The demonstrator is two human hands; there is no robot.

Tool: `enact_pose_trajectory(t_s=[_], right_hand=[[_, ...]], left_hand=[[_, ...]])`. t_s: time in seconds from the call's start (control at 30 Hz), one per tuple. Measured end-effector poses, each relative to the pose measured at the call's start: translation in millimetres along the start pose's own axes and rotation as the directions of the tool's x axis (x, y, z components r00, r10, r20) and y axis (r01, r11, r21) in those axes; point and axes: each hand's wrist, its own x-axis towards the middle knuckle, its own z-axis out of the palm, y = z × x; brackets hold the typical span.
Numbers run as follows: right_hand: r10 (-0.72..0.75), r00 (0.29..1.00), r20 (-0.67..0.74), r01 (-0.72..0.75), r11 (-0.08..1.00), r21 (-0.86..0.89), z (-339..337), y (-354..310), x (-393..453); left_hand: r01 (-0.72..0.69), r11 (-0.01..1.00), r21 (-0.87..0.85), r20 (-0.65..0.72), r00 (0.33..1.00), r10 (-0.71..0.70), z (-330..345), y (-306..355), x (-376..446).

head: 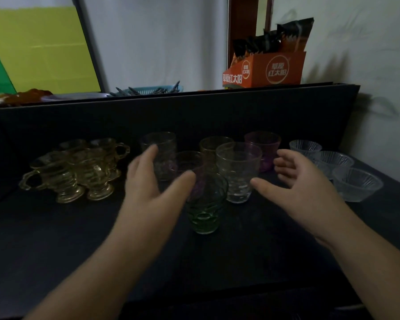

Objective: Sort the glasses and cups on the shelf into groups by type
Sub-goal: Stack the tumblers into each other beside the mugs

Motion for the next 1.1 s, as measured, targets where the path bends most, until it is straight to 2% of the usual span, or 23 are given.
enact_pose_trajectory(t_s=[0.07,0.13,0.23,0.37,0.57,0.73,0.97,1.1], right_hand=[[-0.013,0.999,-0.043,0.013,1.000,0.018,-5.4,-0.3,5.3],[-0.037,0.994,-0.105,0.038,0.999,0.008,-12.5,-3.2,19.0],[-0.114,0.984,-0.137,0.090,0.982,-0.169,-23.1,-10.8,49.7],[-0.147,0.987,-0.064,0.112,0.917,-0.383,-23.8,-16.3,94.5],[0.118,0.986,0.114,-0.007,0.721,-0.693,-10.5,-6.6,135.9],[0.147,0.981,0.125,-0.009,0.682,-0.731,-1.8,2.2,141.7],[0.148,0.981,0.124,-0.045,0.799,-0.600,-0.7,-2.5,137.5],[0.143,0.985,0.094,-0.064,0.817,-0.573,-1.4,-0.1,135.5]], left_hand=[[0.118,0.989,-0.089,0.072,0.991,-0.112,15.1,5.1,-23.9],[0.157,0.988,0.004,0.097,0.983,-0.157,30.4,4.5,-33.4],[0.180,0.982,0.061,0.040,0.982,-0.183,42.6,1.4,-33.6],[0.176,0.984,0.012,-0.036,0.984,-0.176,47.5,-6.6,-28.4],[0.132,0.991,0.025,-0.063,0.989,-0.130,44.4,-8.6,-26.1],[0.116,0.993,-0.015,-0.085,0.989,-0.117,32.0,-4.2,-28.2],[-0.078,0.996,-0.047,-0.199,0.978,0.067,11.2,25.8,0.5],[-0.072,0.989,-0.126,-0.266,0.963,0.036,8.9,30.0,39.4]])
